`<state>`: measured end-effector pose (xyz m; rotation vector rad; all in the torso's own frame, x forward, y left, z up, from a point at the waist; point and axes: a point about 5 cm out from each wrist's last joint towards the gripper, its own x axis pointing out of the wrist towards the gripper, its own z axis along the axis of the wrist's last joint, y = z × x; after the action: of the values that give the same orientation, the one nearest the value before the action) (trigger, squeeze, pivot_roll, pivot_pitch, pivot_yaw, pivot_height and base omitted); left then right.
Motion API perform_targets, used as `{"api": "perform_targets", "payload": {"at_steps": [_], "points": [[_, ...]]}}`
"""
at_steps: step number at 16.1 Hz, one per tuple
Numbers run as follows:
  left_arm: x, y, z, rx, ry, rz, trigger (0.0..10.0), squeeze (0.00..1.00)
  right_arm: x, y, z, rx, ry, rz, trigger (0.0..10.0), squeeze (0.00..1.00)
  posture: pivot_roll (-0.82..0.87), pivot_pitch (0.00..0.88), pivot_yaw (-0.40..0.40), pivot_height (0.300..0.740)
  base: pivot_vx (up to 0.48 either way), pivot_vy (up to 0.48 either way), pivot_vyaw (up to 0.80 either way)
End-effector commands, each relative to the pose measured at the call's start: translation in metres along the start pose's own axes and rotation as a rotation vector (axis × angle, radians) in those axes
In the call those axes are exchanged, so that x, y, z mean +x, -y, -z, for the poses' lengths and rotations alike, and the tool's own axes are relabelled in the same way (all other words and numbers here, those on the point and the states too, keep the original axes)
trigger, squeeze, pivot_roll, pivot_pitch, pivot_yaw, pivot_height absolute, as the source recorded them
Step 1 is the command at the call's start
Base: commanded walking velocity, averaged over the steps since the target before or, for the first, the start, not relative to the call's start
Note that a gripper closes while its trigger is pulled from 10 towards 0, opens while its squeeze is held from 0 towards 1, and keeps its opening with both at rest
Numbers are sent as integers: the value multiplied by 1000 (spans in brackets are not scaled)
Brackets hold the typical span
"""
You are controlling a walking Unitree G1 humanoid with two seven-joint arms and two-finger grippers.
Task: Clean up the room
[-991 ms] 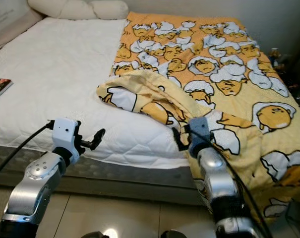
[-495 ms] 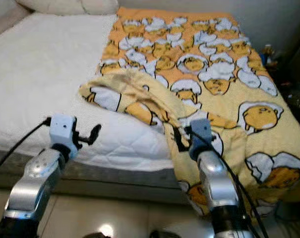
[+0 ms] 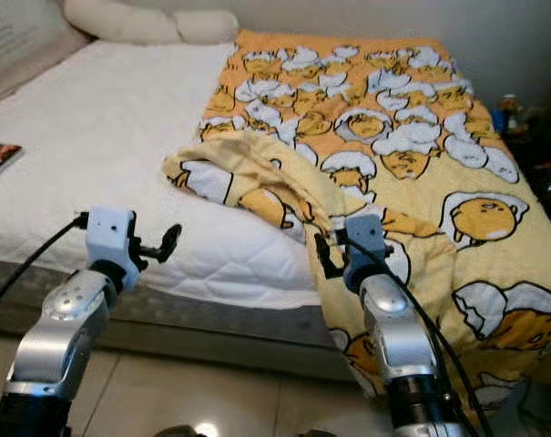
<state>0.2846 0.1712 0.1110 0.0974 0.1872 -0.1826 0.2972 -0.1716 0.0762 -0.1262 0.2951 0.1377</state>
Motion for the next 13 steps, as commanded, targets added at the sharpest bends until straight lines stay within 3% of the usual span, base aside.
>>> {"api": "perform_targets", "payload": {"at_steps": [1, 11, 13], "points": [[-1, -4, 0, 0, 0, -7, 10000, 0, 0, -5, -5, -12, 11, -13, 10000, 0, -43, 0, 20, 740, 0, 0, 0], [-1, -5, -1, -6, 5, 12, 10000, 0, 0, -8, -5, -22, -1, -9, 10000, 0, -44, 0, 26, 740, 311, 0, 0], [-1, -5, -2, -4, 6, 17, 10000, 0, 0, -8, -4, -68, -10, -21, 10000, 0, -42, 0, 25, 740, 328, 0, 0]]}}
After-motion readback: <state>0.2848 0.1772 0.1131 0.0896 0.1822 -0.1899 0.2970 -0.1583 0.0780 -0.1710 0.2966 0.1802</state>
